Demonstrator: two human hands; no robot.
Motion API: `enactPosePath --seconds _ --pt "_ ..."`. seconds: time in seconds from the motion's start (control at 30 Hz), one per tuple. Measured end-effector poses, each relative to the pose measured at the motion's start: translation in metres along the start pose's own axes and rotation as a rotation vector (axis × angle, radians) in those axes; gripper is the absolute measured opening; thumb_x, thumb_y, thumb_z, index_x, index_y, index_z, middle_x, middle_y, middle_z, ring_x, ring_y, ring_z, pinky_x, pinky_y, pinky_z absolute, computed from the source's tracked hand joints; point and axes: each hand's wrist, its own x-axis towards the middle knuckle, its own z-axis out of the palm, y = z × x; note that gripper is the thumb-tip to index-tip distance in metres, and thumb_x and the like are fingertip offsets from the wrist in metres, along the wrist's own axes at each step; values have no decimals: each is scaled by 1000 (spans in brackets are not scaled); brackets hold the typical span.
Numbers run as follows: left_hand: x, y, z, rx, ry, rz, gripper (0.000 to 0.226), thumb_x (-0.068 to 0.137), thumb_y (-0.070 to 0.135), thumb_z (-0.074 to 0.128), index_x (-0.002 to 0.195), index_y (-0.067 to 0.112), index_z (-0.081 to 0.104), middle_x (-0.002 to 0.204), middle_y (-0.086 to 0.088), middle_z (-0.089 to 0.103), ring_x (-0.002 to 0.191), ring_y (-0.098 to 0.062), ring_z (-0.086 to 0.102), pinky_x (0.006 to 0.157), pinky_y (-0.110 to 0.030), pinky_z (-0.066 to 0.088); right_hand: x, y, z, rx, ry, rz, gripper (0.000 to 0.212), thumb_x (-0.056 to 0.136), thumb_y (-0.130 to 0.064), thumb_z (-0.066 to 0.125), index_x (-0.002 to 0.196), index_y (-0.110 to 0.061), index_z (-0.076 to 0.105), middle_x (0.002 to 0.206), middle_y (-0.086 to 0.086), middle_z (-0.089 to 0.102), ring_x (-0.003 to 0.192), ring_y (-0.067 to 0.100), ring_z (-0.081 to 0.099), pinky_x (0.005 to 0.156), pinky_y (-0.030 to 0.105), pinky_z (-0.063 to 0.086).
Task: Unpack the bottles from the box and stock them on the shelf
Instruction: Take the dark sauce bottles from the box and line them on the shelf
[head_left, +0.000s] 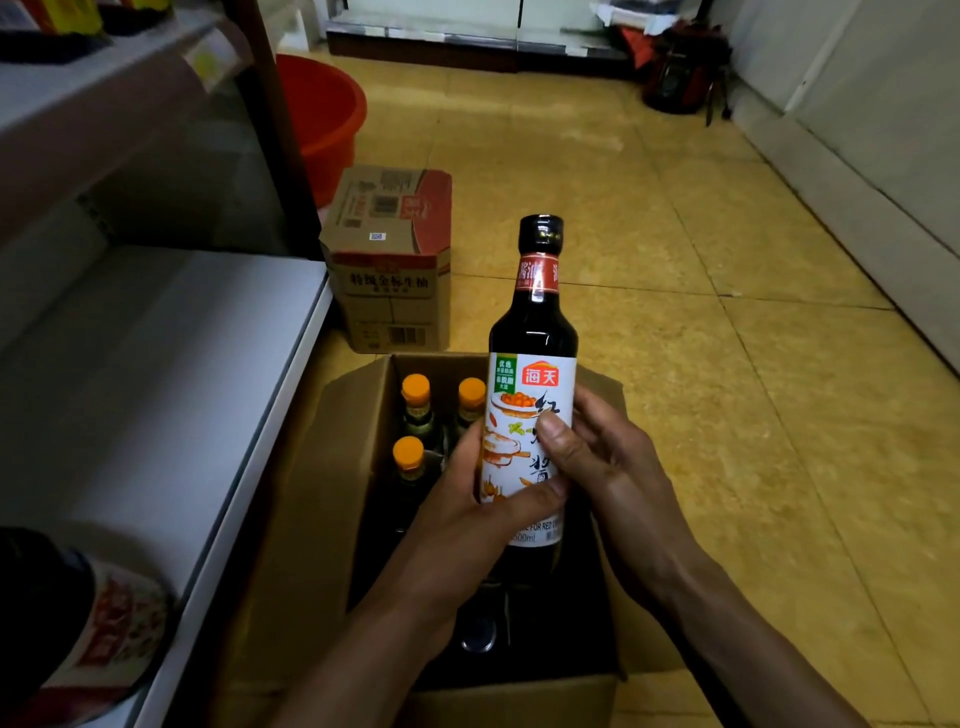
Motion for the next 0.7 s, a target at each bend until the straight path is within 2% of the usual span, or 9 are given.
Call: enactPosePath --seconds 0.1,0.2,0.33,0.43,0.57,0.7 --pt "-2 5 1 3 21 1 47 85 27 75 117 56 57 113 20 75 100 1 72 87 -31 60 0 -6 0 -63 2 16 47 95 -37 66 139 -23 58 123 0 75 112 21 73 99 51 56" --pt "-10 14 1 14 43 -1 50 88 25 74 121 57 55 115 20 74 102 1 72 80 -24 61 -6 -17 3 -130 -3 12 46 94 -46 65 137 -34 59 124 -5 74 113 17 72 97 49 57" --pt "-29 32 0 43 63 -25 59 89 24 74 135 53 50 119 23 72 108 4 69 93 -30 58 -18 -44 12 -92 -11 17 43 94 -31 62 136 -26 60 121 -6 75 112 13 72 94 39 60" --pt "-51 49 0 53 51 -58 66 89 23 75 142 49 46 128 21 69 116 2 66 100 -33 54 -33 -68 20 -94 -3 48 44 95 -28 63 139 -22 58 124 -6 74 114 12 71 93 36 60" --pt "-96 74 3 29 38 -124 68 87 20 75 140 51 45 129 23 67 117 4 64 94 -23 54 -67 -101 32 -74 -16 119 46 96 -25 64 141 -18 56 124 -6 74 115 10 71 90 26 59" --pt "-145 106 11 31 15 -205 68 88 14 78 142 43 48 130 15 70 121 -4 65 100 -29 52 -107 -142 37 -27 -30 184 49 93 -22 63 142 -18 55 124 -6 74 116 10 70 90 22 57"
